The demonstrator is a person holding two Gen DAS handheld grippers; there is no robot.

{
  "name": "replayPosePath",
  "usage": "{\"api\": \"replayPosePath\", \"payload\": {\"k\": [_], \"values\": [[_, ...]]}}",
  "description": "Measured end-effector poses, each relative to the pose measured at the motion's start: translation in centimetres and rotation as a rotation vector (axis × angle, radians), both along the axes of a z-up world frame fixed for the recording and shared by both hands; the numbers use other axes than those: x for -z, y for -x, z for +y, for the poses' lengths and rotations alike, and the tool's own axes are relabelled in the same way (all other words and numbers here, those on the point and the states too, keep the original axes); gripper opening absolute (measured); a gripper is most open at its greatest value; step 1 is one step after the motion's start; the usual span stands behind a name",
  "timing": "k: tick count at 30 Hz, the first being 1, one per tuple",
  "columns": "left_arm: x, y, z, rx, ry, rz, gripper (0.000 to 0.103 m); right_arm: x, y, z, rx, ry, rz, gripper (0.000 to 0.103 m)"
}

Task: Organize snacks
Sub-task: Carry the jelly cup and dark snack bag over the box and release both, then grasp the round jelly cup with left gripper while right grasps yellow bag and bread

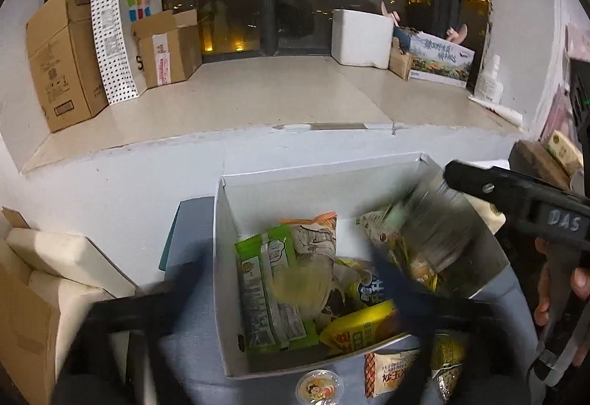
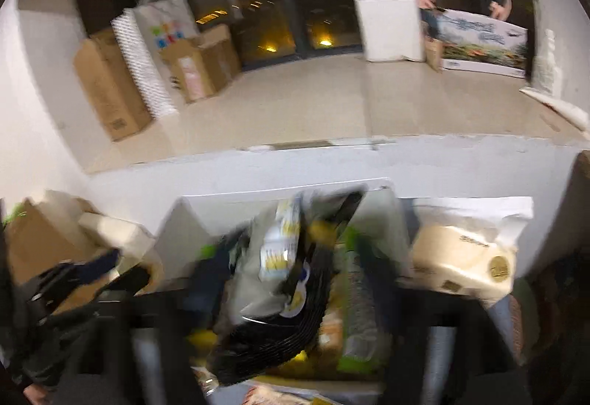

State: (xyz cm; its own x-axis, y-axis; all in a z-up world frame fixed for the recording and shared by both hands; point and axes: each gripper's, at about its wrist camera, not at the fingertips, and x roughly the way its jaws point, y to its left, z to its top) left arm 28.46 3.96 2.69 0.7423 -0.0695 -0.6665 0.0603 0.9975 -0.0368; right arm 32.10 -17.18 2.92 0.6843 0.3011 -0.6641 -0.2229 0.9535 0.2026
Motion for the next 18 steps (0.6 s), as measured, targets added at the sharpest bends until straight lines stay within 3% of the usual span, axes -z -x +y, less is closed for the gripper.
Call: {"api": "replayPosePath", "payload": {"k": [11,18], "values": [[-0.1,1.9,-0.6,0.025,-0.02,-0.022,0.103,0.3,1.5,-2.5,0.004,-0.085,-0.006,0.103],[-0.2,7.9,-1.5,0.069,-0.037,-0.064,0.103,-0.8,7.2,-3.4,-0.096,-0.088,-0.074,0.103]]}}
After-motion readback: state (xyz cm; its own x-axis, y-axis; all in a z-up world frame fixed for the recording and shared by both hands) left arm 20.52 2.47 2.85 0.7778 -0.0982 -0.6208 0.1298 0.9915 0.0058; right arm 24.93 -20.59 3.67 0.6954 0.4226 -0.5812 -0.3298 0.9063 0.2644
